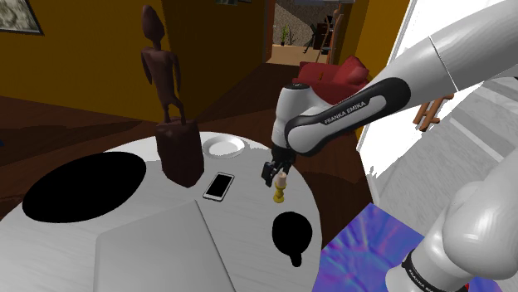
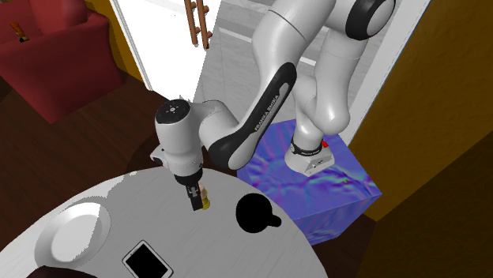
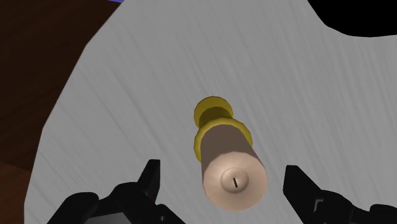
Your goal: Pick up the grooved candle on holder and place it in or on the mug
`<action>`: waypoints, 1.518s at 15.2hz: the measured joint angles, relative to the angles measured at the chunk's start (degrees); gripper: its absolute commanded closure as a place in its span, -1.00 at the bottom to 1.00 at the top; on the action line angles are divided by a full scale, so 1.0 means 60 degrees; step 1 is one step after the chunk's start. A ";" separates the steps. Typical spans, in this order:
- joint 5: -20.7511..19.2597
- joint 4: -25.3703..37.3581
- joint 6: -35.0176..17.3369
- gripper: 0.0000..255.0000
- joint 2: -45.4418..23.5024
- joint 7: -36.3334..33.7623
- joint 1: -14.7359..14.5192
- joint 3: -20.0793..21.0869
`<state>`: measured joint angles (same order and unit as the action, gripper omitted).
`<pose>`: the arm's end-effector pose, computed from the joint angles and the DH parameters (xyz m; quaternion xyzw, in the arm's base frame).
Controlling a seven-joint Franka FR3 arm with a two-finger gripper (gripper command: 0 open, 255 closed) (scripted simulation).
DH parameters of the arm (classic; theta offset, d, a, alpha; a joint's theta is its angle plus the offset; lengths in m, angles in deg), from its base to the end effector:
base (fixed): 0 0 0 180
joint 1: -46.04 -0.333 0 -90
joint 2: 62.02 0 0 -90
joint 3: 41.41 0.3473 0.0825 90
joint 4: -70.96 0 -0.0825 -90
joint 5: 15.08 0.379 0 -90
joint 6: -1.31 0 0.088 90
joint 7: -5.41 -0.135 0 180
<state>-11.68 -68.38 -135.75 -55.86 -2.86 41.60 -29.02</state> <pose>0.4538 0.1390 0.3580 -0.9980 -0.0534 -0.0300 0.0163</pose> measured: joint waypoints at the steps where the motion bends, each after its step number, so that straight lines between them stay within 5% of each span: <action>1: 0.0000 -0.0005 -0.0007 -1.00 -0.0002 -0.0001 0.0000 0.0001; 3: 0.0000 -0.0008 -0.0013 -1.00 -0.0003 -0.0001 -0.0001 0.0001; 4: 0.0000 -0.0008 -0.0013 1.00 -0.0003 -0.0001 -0.0001 0.0001; 14: 0.0000 -0.0006 -0.0015 1.00 -0.0001 -0.0002 -0.0002 0.0002; 23: 0.0108 0.0475 0.1077 1.00 0.0617 0.0074 -0.0008 -0.0051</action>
<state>-11.03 -65.53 -129.29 -52.15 -2.42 41.55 -29.32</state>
